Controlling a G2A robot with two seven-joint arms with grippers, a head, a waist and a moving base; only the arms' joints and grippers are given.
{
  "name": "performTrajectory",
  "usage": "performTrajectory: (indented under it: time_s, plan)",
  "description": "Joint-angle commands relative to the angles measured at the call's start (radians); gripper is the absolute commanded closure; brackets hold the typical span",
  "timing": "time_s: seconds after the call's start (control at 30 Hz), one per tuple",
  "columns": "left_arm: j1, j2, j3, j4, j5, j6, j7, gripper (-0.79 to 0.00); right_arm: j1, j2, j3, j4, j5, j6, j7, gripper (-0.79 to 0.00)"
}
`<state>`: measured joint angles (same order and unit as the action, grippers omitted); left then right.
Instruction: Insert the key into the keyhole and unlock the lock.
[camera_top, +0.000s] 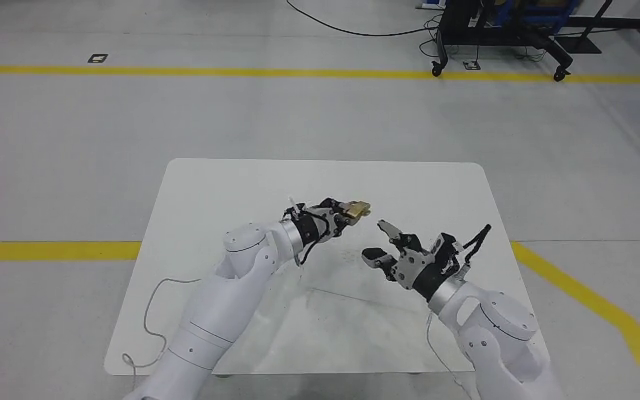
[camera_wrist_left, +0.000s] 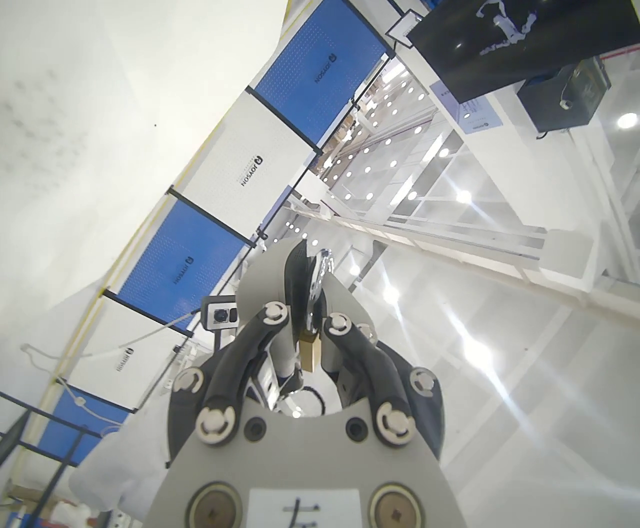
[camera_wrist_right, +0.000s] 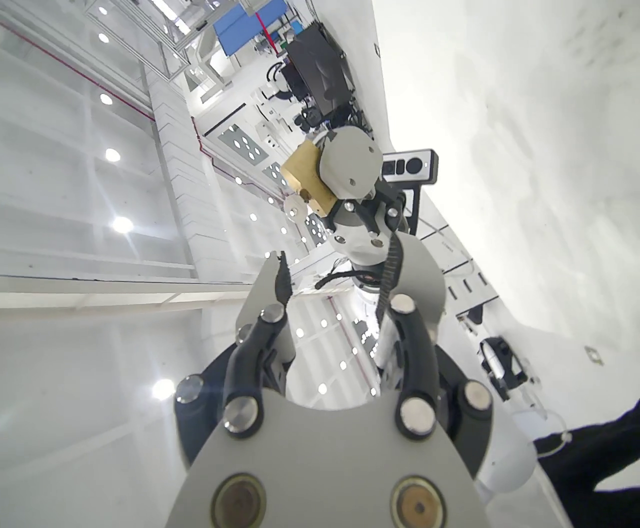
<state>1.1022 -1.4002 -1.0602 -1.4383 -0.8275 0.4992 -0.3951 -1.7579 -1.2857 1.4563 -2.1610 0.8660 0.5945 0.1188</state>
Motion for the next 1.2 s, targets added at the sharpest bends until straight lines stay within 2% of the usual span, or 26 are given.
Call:
performTrajectory:
  time_s: [0.0,0.1,0.17,0.27,0.3,0.47,0.6,0.8,0.83,0.87,1.17]
  plan:
    - [0.008,0.005,0.004,-0.006,0.046,-0.029,-0.035,0.0,0.01,0.0,0.009,0.004,0.058,0.021,-0.002,-0.69]
    - [0.015,0.011,0.011,-0.009,0.092,-0.06,-0.074,0.0,0.023,0.0,0.009,0.011,0.1,0.041,0.008,-0.659]
    - [0.021,0.013,0.01,-0.009,0.099,-0.072,-0.089,0.0,0.031,0.0,0.008,0.018,0.118,0.048,0.003,-0.597]
    - [0.028,0.015,0.008,-0.014,0.104,-0.081,-0.102,0.0,0.045,0.0,0.001,0.035,0.146,0.057,0.0,-0.382]
    - [0.03,0.016,0.007,-0.015,0.106,-0.084,-0.106,0.0,0.051,0.0,-0.001,0.041,0.15,0.057,-0.005,-0.36]
    - [0.038,0.021,0.005,-0.029,0.128,-0.092,-0.12,0.0,0.075,-0.001,-0.01,0.068,0.187,0.05,-0.03,-0.32]
    - [0.043,0.023,0.005,-0.038,0.134,-0.093,-0.123,0.0,0.09,-0.001,-0.015,0.079,0.204,0.052,-0.046,-0.243]
    - [0.043,0.024,0.01,-0.043,0.136,-0.093,-0.122,0.0,0.098,0.002,-0.019,0.083,0.21,0.054,-0.065,-0.203]
    - [0.042,0.024,0.011,-0.044,0.138,-0.094,-0.122,0.0,0.098,0.002,-0.02,0.083,0.211,0.052,-0.067,-0.157]
    - [0.042,0.025,0.012,-0.045,0.14,-0.094,-0.123,0.0,0.098,0.003,-0.02,0.084,0.213,0.052,-0.07,-0.009]
    - [0.041,0.028,0.016,-0.059,0.158,-0.097,-0.124,0.0,0.094,0.0,-0.02,0.098,0.309,0.035,-0.102,0.0]
